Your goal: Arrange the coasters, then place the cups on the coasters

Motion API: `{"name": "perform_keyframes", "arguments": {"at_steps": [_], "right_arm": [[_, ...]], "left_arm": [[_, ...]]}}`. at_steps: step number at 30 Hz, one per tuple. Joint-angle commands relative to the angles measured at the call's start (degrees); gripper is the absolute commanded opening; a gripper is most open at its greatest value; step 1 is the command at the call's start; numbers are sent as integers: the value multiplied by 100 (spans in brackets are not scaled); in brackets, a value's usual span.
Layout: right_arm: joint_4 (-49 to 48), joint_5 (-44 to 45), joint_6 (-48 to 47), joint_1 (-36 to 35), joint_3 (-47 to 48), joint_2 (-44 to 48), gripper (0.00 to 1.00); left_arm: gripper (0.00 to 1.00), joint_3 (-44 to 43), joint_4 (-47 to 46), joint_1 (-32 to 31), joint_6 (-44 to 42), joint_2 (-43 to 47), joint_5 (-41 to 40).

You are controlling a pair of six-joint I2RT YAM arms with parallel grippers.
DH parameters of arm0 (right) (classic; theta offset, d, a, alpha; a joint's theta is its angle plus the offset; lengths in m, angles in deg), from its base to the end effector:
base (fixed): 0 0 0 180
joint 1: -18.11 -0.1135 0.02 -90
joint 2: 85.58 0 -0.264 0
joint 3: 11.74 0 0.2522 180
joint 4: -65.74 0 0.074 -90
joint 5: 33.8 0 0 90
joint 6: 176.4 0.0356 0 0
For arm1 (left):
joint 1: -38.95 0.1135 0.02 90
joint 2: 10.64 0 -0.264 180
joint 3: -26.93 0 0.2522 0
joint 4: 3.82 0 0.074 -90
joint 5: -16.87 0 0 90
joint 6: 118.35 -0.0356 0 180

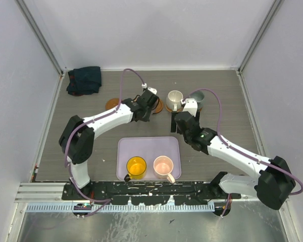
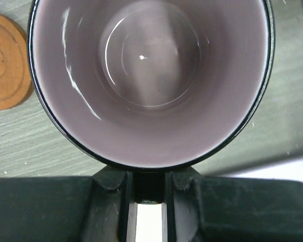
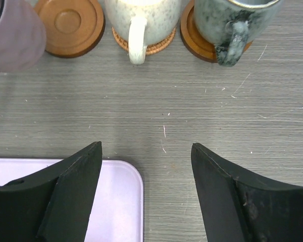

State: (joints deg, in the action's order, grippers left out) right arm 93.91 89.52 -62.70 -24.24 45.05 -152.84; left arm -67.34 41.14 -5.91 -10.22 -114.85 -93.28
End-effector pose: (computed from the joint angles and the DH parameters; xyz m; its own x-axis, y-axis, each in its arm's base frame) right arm 0.1957 0.1519 0.2464 -0.5214 -0.0208 -0.8531 -0.0396 0.9992 -0.0001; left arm 0.2886 -0.2699 0.2380 -0.7135 0.2979 -0.6342 0.3154 0.9448 0.0889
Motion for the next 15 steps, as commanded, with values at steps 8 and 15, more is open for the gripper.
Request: {"name": "perform_keyframes", "arguments": {"at_steps": [8,15], "right_arm": [[35,342,52,-96,86,652,75],[40,316,-41,-95,143,625,75]], "left_arm": [[0,-1815,141,342,832,-1100,-332],[0,-2311,169,359,986,-1610,-417]]}}
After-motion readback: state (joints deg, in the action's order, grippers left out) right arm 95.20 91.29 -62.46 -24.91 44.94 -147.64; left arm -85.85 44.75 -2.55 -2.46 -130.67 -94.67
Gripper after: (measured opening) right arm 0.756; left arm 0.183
